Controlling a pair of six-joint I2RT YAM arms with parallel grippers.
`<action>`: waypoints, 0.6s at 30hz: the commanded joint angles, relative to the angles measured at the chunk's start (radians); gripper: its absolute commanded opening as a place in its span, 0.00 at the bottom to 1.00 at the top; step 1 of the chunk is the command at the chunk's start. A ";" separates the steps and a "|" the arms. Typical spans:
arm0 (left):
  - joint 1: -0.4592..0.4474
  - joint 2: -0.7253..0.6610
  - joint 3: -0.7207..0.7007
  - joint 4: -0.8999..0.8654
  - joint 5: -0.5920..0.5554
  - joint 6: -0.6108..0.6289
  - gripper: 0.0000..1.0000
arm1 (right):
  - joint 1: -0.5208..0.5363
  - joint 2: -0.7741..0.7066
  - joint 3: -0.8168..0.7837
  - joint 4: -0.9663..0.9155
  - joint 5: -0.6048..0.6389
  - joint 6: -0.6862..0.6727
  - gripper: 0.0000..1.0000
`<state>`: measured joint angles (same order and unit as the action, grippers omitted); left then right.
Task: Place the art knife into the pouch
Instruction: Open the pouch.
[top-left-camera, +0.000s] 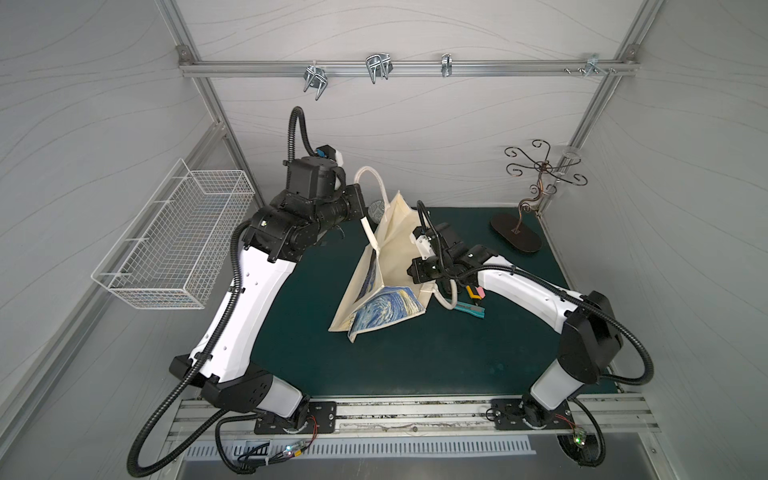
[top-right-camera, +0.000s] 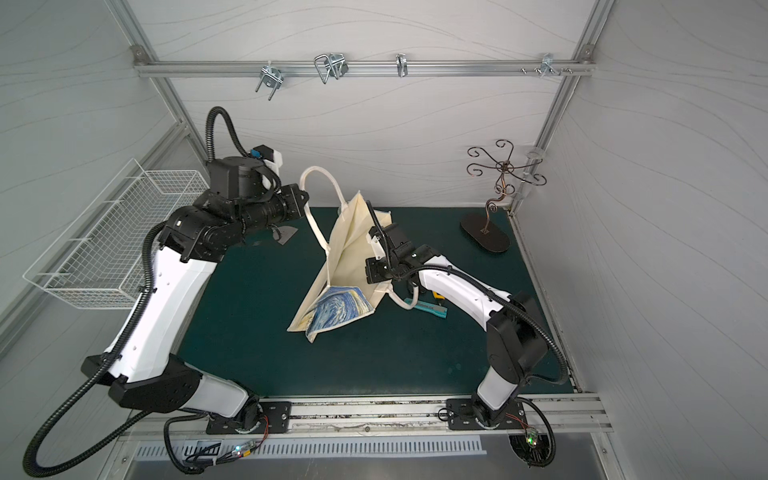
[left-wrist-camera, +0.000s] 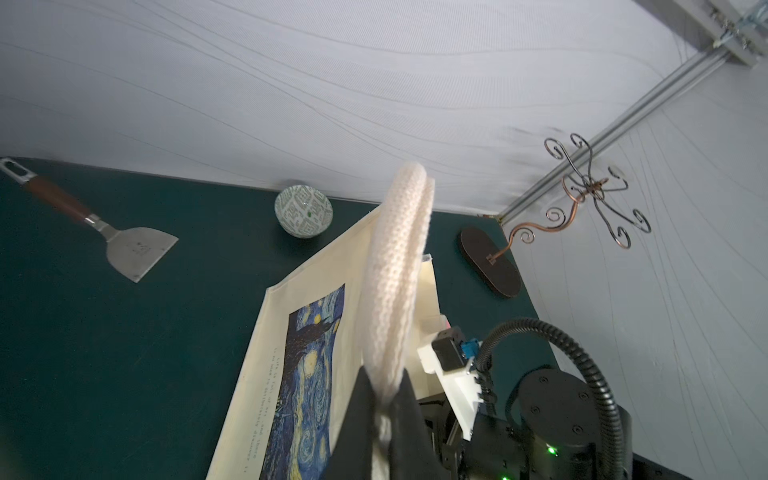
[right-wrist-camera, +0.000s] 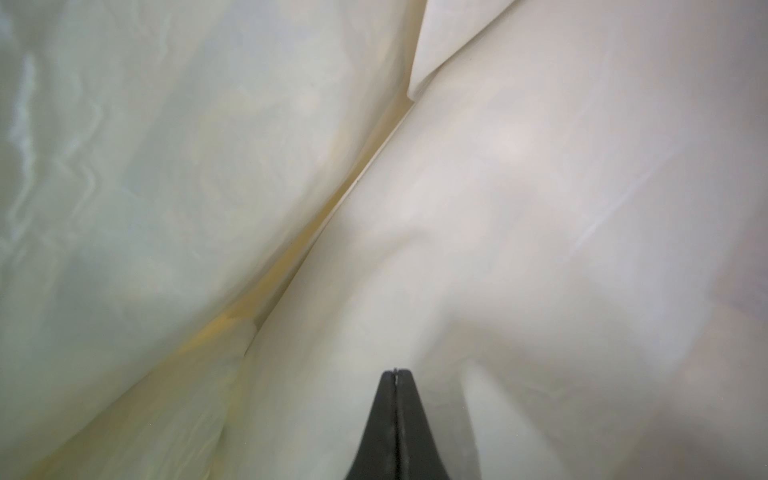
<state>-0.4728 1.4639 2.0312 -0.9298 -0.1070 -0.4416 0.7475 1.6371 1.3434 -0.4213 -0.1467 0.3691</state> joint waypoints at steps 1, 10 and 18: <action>0.000 -0.028 0.054 0.115 -0.024 -0.029 0.00 | 0.043 -0.011 0.016 0.044 0.013 0.003 0.00; -0.003 0.028 0.061 0.171 0.136 -0.034 0.00 | 0.120 0.246 0.258 -0.058 -0.133 -0.088 0.00; -0.003 0.105 0.201 0.139 0.194 -0.059 0.00 | 0.125 0.383 0.332 -0.040 -0.242 -0.022 0.00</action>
<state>-0.4740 1.5475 2.1010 -0.9047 0.0307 -0.4625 0.8650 1.9934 1.6638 -0.4473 -0.3195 0.3244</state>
